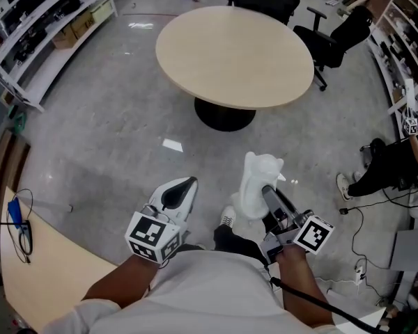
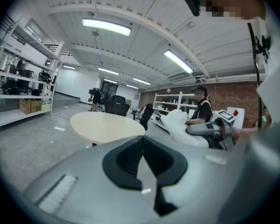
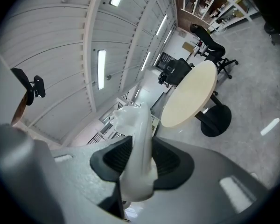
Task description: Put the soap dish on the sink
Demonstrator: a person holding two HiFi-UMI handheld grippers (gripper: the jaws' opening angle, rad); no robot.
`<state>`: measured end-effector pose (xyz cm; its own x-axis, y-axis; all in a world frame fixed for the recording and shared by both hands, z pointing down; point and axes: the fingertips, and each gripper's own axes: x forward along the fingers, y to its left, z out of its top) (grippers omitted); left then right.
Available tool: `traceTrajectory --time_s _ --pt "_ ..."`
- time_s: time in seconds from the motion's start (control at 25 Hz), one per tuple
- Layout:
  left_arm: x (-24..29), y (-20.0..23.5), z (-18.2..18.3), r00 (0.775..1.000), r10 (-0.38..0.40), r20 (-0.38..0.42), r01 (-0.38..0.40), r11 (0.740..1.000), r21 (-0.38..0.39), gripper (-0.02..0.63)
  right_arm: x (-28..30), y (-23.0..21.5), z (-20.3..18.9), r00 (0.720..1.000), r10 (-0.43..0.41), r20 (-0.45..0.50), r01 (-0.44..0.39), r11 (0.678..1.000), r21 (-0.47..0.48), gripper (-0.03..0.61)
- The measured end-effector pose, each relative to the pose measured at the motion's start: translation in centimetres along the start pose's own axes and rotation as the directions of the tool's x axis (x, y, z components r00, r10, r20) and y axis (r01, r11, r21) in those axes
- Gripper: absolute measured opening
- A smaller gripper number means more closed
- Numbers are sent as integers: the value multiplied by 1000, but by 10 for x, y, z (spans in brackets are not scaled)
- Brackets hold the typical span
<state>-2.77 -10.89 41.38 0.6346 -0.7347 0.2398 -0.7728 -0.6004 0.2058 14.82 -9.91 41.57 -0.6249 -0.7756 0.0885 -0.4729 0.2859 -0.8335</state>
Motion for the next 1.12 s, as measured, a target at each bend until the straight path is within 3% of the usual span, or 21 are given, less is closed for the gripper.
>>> traceTrajectory --time_s 0.44,0.8,1.12 --pt "80 9 35 999 40 14 -40 999 4 8 35 -32 75 998 43 -41 -44 999 -14 135" --pt "131 10 51 996 78 35 -79 997 14 8 53 -59 111 992 82 -94 -86 996 -33 135" --pt "151 15 64 993 116 26 -117 993 25 8 56 -78 137 993 92 -76 -92 996 2 135"
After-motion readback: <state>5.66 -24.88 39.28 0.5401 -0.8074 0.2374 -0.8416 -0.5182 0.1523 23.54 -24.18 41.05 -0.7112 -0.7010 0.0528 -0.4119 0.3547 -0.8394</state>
